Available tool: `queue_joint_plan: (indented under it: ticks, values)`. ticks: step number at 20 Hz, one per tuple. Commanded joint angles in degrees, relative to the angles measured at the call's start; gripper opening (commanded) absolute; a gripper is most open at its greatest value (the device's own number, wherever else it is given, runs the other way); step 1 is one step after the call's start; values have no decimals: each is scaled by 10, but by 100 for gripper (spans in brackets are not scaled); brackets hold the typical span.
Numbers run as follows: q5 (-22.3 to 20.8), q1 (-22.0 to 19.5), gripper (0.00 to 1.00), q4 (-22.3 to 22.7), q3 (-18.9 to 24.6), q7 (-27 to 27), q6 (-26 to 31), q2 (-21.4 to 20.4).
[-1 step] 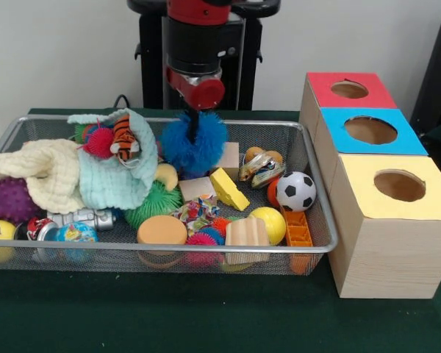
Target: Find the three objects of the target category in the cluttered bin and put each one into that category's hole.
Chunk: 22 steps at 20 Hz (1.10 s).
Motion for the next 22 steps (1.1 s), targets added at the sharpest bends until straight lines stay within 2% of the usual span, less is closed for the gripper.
queue_joint_plan:
  ticks: [1, 10, 15, 22]
  values:
    - [-63, -19, 0, -57, 12, -47, 49, -22]
    - [-77, -23, 0, -47, 23, -8, 59, -30]
    - [-49, -33, 0, -25, 62, 20, 54, -33]
    - [-16, -8, 0, -4, 83, 72, 35, -35]
